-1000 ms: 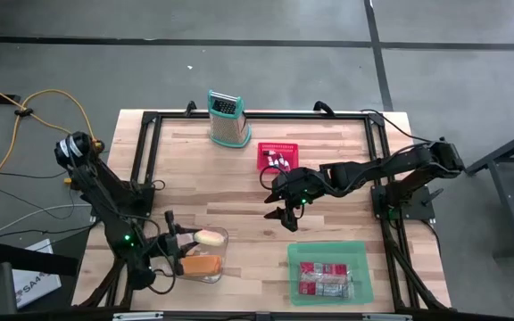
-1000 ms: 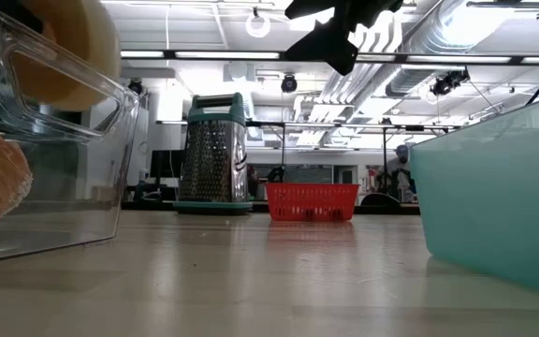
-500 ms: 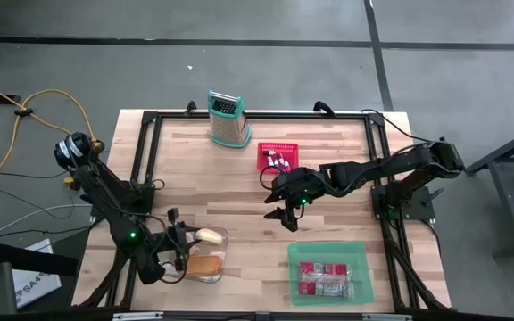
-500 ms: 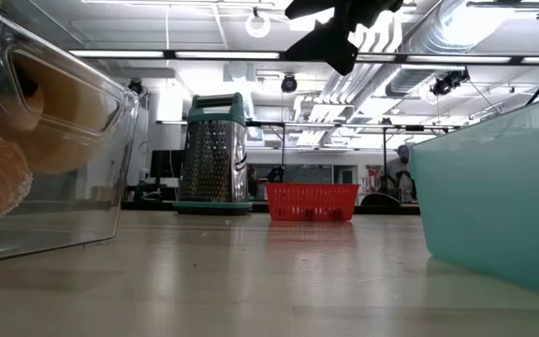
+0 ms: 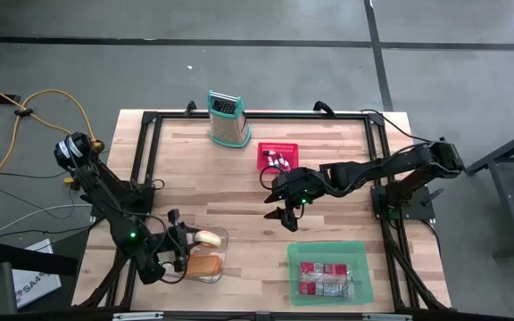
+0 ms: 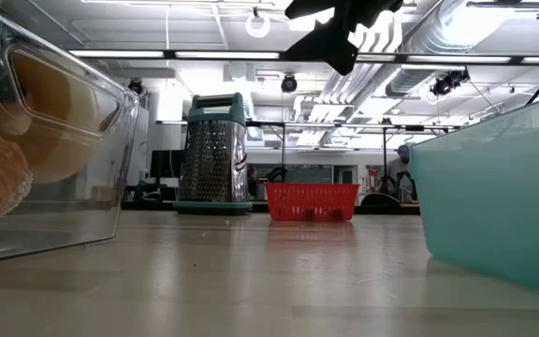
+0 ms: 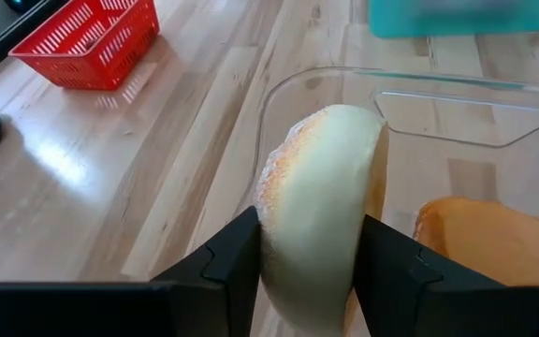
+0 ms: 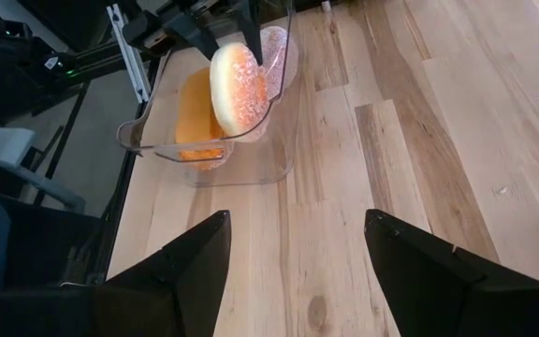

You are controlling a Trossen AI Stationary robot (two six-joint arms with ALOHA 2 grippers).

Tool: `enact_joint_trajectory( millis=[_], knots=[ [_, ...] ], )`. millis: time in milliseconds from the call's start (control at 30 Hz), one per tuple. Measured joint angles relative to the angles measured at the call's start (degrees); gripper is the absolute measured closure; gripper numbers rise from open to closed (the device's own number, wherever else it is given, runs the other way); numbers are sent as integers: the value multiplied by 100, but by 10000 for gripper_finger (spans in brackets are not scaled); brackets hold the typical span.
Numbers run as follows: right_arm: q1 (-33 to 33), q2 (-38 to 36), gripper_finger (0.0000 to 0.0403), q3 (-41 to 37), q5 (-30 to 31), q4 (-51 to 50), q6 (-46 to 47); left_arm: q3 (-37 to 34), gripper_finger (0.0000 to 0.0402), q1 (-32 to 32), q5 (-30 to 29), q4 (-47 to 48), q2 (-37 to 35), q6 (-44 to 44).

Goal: Pick & Place Food Item
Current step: Put the donut into the transparent bin, then return to Home Position

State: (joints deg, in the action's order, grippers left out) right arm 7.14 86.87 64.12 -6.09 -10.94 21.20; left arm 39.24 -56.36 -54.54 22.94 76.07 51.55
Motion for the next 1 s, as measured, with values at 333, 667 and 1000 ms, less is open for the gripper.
enact_joint_trajectory(
  millis=[333, 667, 1000],
  knots=[
    [0, 0, 167, 0, -1, 0, 0, 0, 217, 0, -2, 0, 0, -10],
    [0, 0, 167, 0, 0, 0, 1, 0, 215, 0, 19, -2, 0, -14],
    [0, 0, 167, 0, 0, 0, 1, -4, 215, -13, -234, 0, -95, -181]
  ],
)
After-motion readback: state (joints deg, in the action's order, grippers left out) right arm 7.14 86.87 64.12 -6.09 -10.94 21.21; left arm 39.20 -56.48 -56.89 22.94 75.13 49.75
